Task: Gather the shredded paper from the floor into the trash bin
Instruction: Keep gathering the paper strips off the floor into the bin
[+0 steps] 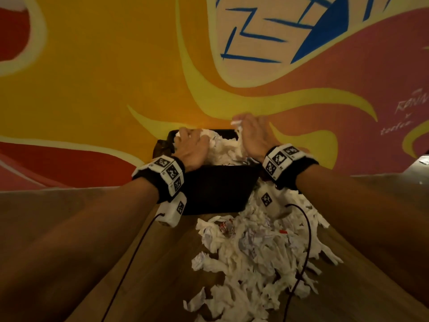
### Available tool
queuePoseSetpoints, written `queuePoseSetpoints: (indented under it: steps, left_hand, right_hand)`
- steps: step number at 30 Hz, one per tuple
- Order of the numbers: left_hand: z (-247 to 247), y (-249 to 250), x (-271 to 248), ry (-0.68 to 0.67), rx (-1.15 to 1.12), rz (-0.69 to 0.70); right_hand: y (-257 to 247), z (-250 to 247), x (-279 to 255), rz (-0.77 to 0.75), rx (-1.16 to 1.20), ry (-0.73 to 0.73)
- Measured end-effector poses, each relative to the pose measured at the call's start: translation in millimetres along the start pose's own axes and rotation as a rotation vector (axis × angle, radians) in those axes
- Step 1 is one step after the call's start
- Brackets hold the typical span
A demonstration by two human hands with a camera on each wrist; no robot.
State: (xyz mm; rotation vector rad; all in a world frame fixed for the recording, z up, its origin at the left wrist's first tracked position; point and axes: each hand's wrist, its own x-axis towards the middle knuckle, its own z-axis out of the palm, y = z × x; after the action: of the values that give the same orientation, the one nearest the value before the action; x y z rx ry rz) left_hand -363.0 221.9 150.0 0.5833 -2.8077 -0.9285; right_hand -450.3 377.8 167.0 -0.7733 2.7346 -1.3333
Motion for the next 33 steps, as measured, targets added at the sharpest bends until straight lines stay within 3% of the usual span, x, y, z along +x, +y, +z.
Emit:
queuePoseSetpoints:
  steps: [3,7,10,13,15,19,21,28,33]
  left_hand:
    - [2.8,-10.1,0.7,-0.174,0.128,0.037]
    - [-5.0,-8.0,3.8,-0.358,0.211,0.052]
    - [-6.4,-5.6,6.1,-0.275,0.213,0.144]
    - [-5.0,-7.8,8.6,-0.086,0.099,0.131]
    - [-2.4,-10.4,11.1,-0.029,0.124,0.118]
    - [0.2,-14.6,8.1,0.070,0.346,0.137]
    - [-0.5,-14.1,10.0,0.061,0.425,0.154]
    - [-2.7,-11.0,16.5,-0.064,0.303,0.074]
    - [3.8,-10.0,10.6,-0.184,0.358,0.138]
  right_hand:
    - [18.1,3.9,-5.5,0.031,-0.198,-0.261]
    - [19.2,6.4,-12.7,-0.120,-0.360,-0.377]
    - [18.2,9.6,-17.1,-0.182,-0.513,-0.459]
    - [12.9,5.7,-13.8,-0.151,-0.554,-0.516]
    - [10.1,2.5,-9.4,-0.155,-0.552,-0.540]
    - [5.2,-2.3,-2.9,-0.244,-0.677,-0.407]
    - [1.6,-3.9,-0.5,-0.273,-0.722,-0.380]
    - [-6.0,11.6,6.7,-0.140,-0.624,-0.482]
    - [-1.5,13.6,0.1,-0.205,-0.706,-0.547]
